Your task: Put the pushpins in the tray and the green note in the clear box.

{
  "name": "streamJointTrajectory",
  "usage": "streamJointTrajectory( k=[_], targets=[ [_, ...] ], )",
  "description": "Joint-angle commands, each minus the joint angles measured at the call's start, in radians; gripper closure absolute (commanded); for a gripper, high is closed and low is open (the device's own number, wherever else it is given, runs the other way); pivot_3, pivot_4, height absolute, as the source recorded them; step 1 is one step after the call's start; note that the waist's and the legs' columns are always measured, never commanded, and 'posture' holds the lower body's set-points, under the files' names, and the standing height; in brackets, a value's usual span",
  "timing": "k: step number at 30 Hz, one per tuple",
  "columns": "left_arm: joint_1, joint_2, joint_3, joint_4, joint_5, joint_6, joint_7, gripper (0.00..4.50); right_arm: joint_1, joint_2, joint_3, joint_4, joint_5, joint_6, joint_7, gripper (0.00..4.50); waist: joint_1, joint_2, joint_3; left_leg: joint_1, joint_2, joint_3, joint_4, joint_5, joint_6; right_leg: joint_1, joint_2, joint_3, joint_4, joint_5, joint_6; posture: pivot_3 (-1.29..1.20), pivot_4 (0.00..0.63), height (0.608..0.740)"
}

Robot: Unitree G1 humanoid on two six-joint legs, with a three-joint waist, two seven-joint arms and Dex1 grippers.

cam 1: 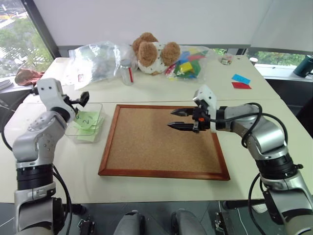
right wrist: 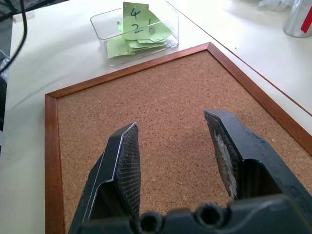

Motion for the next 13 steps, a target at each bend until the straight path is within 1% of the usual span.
streamJointTrajectory(
  k=[1, 5, 6, 8, 11, 13],
  targets=[
    [-0.015, 0.047, 0.019, -0.09, -0.034, 0.047, -0.078, 0.04, -0.019, -0.029, -0.041, -0.023, 0.007, -0.013, 0.0, 2.16, 0.0, 0.0, 0.0, 0.0, 0.0, 0.0, 0.0, 0.0, 0.0, 0.0, 0.0, 0.0, 0.0, 0.0, 0.0, 0.0, 0.15, 0.74],
    [0.045, 0.098, 0.038, -0.209, -0.227, 0.172, -0.29, 0.04, 0.006, -0.074, -0.07, -0.053, 0.023, 0.006, 0.004, 2.16, -0.002, 0.0, 0.0, 0.0, 0.0, 0.0, 0.0, 0.0, 0.0, 0.0, 0.0, 0.0, 0.0, 0.0, 0.0, 0.0, 0.15, 0.74],
    [0.057, 0.104, 0.044, -0.222, -0.25, 0.186, -0.315, 0.04, 0.012, -0.081, -0.073, -0.059, 0.027, 0.01, 0.004, 2.16, -0.001, 0.0, 0.0, 0.0, 0.0, 0.0, 0.0, 0.0, 0.0, 0.0, 0.0, 0.0, -0.001, 0.0, 0.0, 0.0, 0.15, 0.74],
    [0.127, 0.152, 0.033, -0.282, -0.32, 0.231, -0.434, 0.04, 0.045, -0.107, -0.087, -0.088, 0.038, 0.023, 0.007, 2.16, -0.002, 0.0, 0.0, -0.001, 0.0, 0.0, 0.0, 0.0, 0.001, 0.0, -0.001, 0.0, -0.001, 0.0, 0.0, 0.0, 0.15, 0.74],
    [0.223, 0.212, 0.004, -0.349, -0.356, 0.241, -0.573, 0.04, 0.091, -0.136, -0.108, -0.124, 0.052, 0.044, 0.003, 2.16, -0.014, 0.0, 0.0, -0.001, 0.0, 0.0, -0.002, -0.001, 0.001, 0.0, -0.001, 0.0, -0.002, 0.0, 0.0, 0.0, 0.15, 0.74],
    [0.284, 0.248, -0.022, -0.371, -0.334, 0.214, -0.653, 0.04, 0.114, -0.145, -0.112, -0.14, 0.057, 0.048, -0.003, 2.16, -0.015, 0.0, 0.0, -0.001, 0.0, 0.0, -0.002, -0.002, 0.004, 0.0, -0.001, 0.0, -0.002, 0.0, 0.0, 0.0, 0.15, 0.74]
  ],
)
